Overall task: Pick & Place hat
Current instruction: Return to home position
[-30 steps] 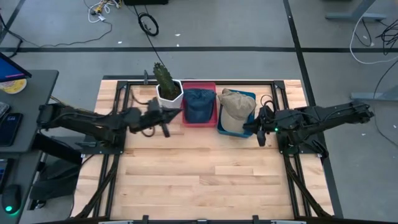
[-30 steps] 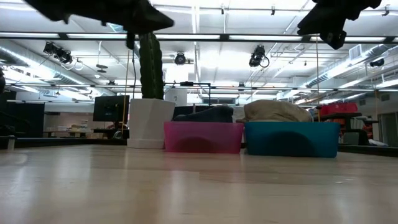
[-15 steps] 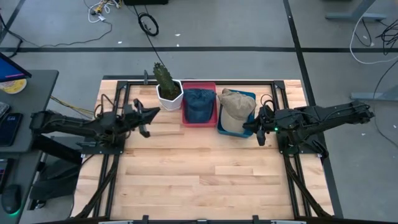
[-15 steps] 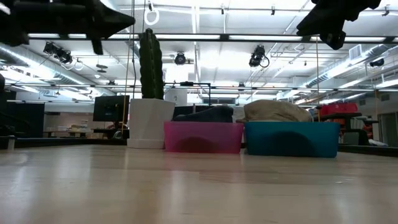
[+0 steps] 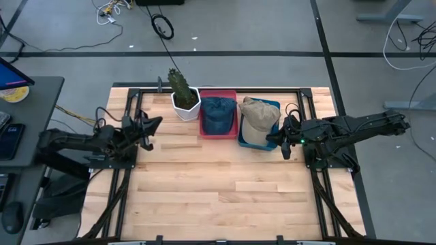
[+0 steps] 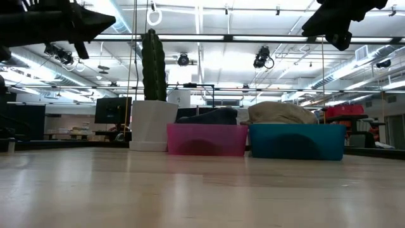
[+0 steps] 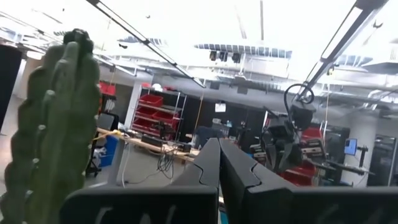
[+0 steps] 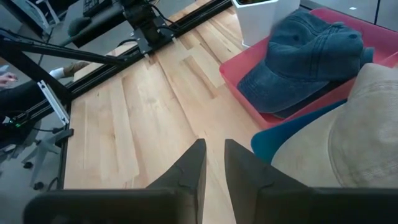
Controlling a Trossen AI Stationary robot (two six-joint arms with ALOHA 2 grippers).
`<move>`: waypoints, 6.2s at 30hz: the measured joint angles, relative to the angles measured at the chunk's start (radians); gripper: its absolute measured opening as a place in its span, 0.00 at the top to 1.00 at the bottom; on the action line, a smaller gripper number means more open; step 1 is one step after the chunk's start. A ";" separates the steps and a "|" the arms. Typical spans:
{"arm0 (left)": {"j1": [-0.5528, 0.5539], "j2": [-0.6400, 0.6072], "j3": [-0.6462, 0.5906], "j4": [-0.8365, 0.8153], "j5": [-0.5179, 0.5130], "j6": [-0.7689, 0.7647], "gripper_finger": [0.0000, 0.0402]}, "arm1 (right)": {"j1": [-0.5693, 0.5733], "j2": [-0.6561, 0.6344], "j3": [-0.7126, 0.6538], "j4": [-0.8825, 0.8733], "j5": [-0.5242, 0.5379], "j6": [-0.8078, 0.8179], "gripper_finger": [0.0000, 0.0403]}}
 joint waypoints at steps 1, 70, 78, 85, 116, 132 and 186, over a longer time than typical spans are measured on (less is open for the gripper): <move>0.000 -0.014 -0.009 -0.001 0.000 0.000 0.99 | 0.000 0.000 0.000 0.000 0.000 0.000 0.85; 0.000 -0.324 -0.032 -0.751 0.360 0.009 0.99 | 0.000 0.000 0.001 0.000 0.000 0.000 0.85; 0.000 -0.325 -0.033 -0.752 0.361 0.066 0.99 | 0.000 0.000 0.001 0.001 -0.001 0.000 0.85; 0.000 -0.325 -0.033 -0.734 0.359 0.079 0.99 | 0.000 0.000 0.001 0.023 -0.001 0.100 0.85; 0.000 -0.325 -0.034 -0.726 0.359 0.052 0.99 | 0.006 -0.358 -0.341 0.541 -0.167 -0.216 1.00; 0.000 -0.325 -0.034 -0.724 0.359 0.052 0.99 | -0.080 -0.570 -0.618 1.023 -0.224 -0.446 1.00; 0.000 -0.325 -0.034 -0.724 0.359 0.052 0.99 | -0.132 -0.743 -0.747 0.809 -0.317 -0.555 1.00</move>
